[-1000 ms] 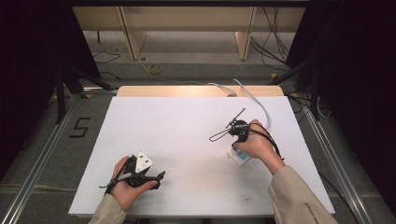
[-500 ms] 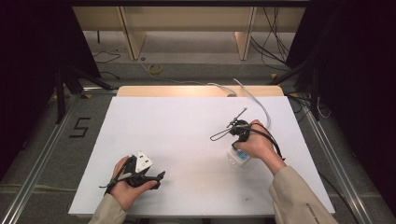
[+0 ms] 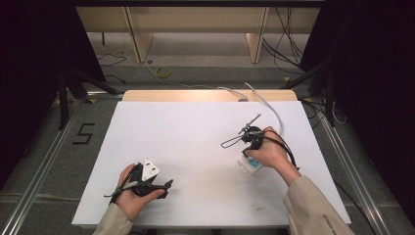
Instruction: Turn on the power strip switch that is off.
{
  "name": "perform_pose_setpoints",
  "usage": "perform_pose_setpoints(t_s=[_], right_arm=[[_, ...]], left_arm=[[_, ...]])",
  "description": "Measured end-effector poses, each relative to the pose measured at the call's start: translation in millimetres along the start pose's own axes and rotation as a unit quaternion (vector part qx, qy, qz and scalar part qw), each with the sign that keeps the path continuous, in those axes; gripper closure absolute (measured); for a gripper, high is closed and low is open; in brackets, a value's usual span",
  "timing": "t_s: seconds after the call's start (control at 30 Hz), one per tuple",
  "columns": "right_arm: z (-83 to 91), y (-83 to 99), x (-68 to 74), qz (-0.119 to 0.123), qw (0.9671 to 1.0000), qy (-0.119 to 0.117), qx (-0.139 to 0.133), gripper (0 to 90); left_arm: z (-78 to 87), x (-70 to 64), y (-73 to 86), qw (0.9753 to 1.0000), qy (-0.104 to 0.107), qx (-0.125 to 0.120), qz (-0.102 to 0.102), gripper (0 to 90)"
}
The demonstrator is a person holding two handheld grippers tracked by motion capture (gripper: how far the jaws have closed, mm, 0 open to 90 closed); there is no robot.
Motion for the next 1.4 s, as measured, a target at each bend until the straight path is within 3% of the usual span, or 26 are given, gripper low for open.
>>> perform_pose_setpoints(t_s=[1.03,1.4], right_arm=[[16.0,15.4,2.8,-0.016,0.9980,0.019,-0.058,90.0],[24.2,27.2,5.3,-0.023,0.9953,0.023,-0.091,90.0]], left_arm=[[-0.1,-0.4,0.3,1.0000,-0.001,-0.002,0.000,19.1],[0.0,-0.4,0.5,1.0000,-0.001,-0.002,0.001,19.1]])
Point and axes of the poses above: each handheld gripper's, and its own axes: z roughly backward along the jaws, y roughly out of its underside, x roughly to its left, the point moved 1 cm from there along -z, roughly forward along the jaws, and after that the axes turned 15 degrees about z, right-handed, at the moved point
